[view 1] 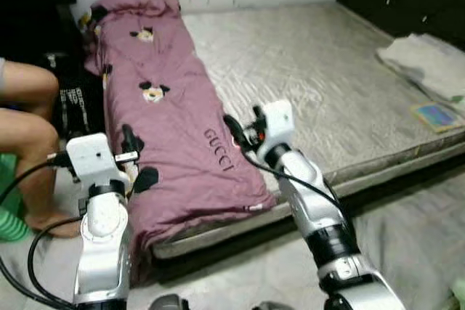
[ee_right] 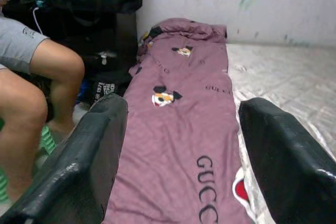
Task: Clean up the room
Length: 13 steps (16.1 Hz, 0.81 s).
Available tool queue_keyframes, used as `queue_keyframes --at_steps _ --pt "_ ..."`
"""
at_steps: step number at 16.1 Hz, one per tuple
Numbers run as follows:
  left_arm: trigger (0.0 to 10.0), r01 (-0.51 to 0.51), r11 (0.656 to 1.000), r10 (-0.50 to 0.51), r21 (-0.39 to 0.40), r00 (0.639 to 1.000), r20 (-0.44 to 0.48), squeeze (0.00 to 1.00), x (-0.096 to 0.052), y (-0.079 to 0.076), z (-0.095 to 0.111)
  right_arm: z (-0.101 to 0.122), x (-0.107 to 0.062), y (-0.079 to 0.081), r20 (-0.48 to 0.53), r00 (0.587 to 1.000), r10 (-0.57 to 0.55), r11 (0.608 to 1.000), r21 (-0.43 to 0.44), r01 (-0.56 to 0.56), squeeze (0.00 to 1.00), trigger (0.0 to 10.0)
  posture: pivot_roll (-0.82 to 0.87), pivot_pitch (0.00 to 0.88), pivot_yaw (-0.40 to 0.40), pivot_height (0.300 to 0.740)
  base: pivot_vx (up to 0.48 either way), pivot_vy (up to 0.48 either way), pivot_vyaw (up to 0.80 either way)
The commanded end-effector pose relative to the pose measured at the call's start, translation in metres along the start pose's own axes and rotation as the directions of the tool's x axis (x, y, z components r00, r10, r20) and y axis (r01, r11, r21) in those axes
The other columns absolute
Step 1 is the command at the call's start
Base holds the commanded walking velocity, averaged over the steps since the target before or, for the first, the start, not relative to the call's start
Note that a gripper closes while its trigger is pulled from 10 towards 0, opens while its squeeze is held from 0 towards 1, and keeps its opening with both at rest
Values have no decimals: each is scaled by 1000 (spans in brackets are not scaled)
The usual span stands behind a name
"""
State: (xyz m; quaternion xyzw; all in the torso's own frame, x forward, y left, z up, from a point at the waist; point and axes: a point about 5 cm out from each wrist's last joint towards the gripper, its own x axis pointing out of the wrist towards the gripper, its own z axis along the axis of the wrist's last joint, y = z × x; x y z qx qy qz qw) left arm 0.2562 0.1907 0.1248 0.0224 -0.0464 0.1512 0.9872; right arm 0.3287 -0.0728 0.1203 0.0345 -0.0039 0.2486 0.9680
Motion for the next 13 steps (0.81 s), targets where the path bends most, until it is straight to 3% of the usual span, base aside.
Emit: queue_keyframes --at_steps 1,5,6,7,9,13 --pt "10000 6 999 -7 31 1000 22 0 -1 1 3 9 1 -3 34 999 -7 1000 -24 7 0 10000 -12 0 -48 740 0 0 0" --pt "10000 -6 1000 6 8 1000 15 0 -4 2 2 10 2 -2 31 999 6 1000 -14 -5 0 10000 -11 0 -60 740 0 0 0" --pt "10000 10 999 -11 50 999 31 0 -2 -5 1 7 0 -3 21 1000 3 1000 -20 -2 0 10000 -10 0 -58 740 0 0 0" --pt "10000 61 998 -61 29 998 21 0 -4 -12 5 8 -2 -2 31 999 16 1000 -4 -16 0 10000 -6 0 -58 740 0 0 0" --pt "10000 126 992 -126 4 991 33 0 -8 -12 6 7 -4 4 35 998 45 999 -15 -44 0 10000 3 0 -64 740 0 0 800" --pt "10000 70 997 -70 13 997 22 0 -15 -1 3 6 -2 10 32 997 73 997 4 -74 0 10000 33 0 -82 740 0 0 800"
